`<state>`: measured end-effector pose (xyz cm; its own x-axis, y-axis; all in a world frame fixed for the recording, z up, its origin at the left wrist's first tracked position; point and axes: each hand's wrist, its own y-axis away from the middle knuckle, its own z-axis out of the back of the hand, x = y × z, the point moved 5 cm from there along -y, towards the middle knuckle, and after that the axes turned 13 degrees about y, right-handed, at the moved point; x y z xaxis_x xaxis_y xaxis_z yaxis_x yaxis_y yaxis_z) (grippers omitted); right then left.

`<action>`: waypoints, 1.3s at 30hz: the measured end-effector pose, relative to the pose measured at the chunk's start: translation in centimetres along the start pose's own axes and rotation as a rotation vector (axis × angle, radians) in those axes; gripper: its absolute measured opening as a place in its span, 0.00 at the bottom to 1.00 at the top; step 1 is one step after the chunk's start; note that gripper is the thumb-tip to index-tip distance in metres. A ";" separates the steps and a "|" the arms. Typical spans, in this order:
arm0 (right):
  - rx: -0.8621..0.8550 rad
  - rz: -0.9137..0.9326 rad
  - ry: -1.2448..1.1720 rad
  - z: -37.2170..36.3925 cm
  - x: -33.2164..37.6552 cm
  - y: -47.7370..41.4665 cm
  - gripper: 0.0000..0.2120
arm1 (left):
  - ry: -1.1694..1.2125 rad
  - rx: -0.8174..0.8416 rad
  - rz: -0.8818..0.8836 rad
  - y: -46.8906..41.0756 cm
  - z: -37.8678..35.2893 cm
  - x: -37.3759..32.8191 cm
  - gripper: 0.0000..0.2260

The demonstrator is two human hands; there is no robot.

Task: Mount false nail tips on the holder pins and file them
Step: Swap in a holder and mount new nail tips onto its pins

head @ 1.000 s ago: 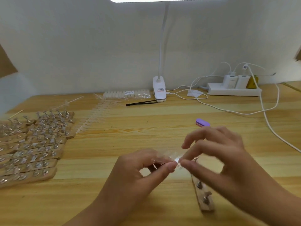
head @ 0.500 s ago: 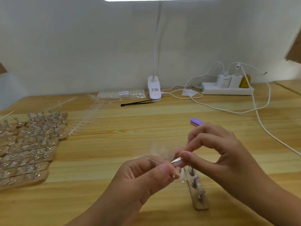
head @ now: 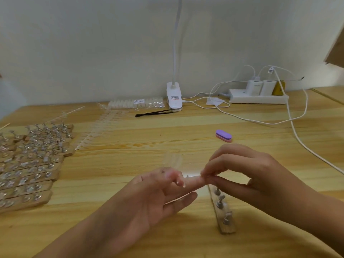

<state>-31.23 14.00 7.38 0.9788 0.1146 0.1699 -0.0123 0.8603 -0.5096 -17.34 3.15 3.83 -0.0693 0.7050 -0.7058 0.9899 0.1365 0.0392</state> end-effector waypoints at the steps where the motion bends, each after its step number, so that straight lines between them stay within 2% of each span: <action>1: 0.029 -0.012 -0.037 -0.1 -0.2 0.0 0.07 | -0.041 0.000 -0.004 0.0 -0.1 0.0 0.10; 5: 0.081 -0.026 -0.104 -0.7 -0.6 0.1 0.07 | -0.119 -0.007 -0.001 0.0 0.2 0.2 0.11; 14: -0.011 -0.101 -0.179 0.1 -1.3 -0.1 0.05 | -0.085 0.039 -0.006 -0.5 -0.2 0.1 0.08; 20: 0.009 -0.140 -0.065 0.3 -2.8 0.0 0.05 | -0.095 -0.172 -0.034 -0.6 1.5 0.2 0.13; 23: -0.001 -0.158 -0.077 0.0 -3.1 0.1 0.06 | -0.053 -0.247 -0.056 -0.8 2.0 0.3 0.07; 29: -0.067 -0.255 -0.072 0.6 -4.4 0.0 0.05 | 0.022 -0.152 0.000 -1.3 1.3 0.9 0.07; 30: -0.027 -0.263 -0.092 0.7 -4.5 0.0 0.03 | 0.017 -0.164 -0.008 -1.3 1.5 0.9 0.07; 34: 0.268 -0.423 -0.224 -0.7 -5.3 0.5 0.11 | 0.044 -0.233 -0.028 -1.2 2.3 0.8 0.07; 36: 0.367 -0.473 -0.254 -1.7 -5.6 1.0 0.07 | 0.052 -0.219 -0.017 -1.3 2.2 0.8 0.07; 39: 0.414 -0.490 -0.303 -2.5 -5.4 1.2 0.03 | 0.057 -0.179 0.002 -1.5 1.8 1.0 0.06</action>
<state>-36.00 13.14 3.72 0.7921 -0.2529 0.5555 0.2798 0.9593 0.0377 -18.67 2.40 1.78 -0.0794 0.7429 -0.6646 0.9525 0.2532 0.1693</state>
